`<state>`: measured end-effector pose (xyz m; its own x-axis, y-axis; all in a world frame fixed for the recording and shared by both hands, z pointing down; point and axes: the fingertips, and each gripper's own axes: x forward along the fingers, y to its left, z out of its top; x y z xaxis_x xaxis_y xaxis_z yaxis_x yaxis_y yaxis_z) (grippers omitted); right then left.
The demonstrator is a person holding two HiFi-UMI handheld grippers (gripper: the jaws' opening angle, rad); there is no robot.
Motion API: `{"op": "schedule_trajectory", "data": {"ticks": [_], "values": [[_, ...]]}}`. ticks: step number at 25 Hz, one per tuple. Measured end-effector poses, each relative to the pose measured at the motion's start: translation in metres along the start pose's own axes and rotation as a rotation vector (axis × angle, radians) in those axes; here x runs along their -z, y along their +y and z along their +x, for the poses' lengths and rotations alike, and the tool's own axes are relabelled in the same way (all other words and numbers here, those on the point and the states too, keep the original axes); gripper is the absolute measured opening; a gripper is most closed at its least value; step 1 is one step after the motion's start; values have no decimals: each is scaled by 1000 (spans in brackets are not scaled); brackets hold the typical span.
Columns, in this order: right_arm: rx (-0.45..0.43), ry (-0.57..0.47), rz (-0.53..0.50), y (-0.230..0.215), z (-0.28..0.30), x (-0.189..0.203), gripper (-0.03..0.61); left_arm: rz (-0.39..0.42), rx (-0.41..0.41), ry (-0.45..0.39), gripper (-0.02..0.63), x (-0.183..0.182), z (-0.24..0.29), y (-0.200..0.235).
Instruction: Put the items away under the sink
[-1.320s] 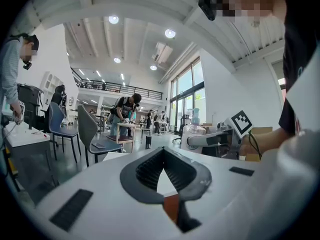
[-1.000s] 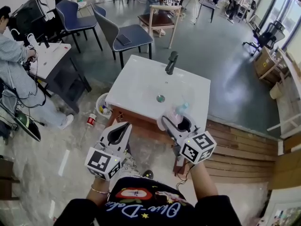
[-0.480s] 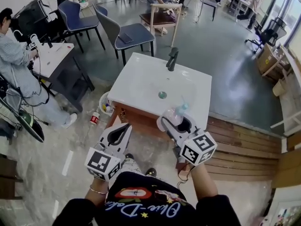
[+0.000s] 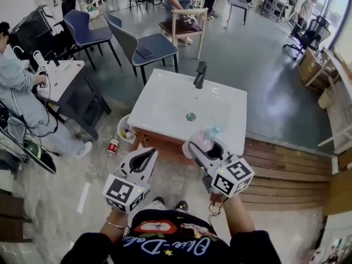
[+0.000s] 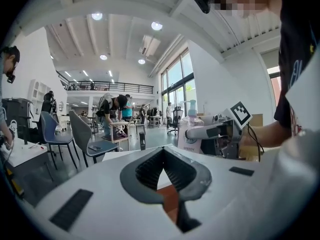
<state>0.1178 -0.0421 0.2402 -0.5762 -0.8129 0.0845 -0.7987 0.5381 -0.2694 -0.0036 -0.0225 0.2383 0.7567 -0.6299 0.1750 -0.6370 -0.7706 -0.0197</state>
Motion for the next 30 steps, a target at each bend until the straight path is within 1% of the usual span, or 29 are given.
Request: {"op": "schedule_trajectory", "data": {"ticks": [3, 12, 20, 30], "values": [[2, -8, 1, 4, 10, -3, 212, 5, 5, -10, 8, -6, -1, 11], [39, 24, -6, 16, 30, 1, 212, -19, 30, -19, 8, -10, -5, 36], [73, 56, -15, 29, 35, 14, 212, -57, 48, -33, 8, 0, -14, 48], [125, 79, -3, 35, 38, 30, 212, -88, 83, -28, 8, 14, -17, 58]]}}
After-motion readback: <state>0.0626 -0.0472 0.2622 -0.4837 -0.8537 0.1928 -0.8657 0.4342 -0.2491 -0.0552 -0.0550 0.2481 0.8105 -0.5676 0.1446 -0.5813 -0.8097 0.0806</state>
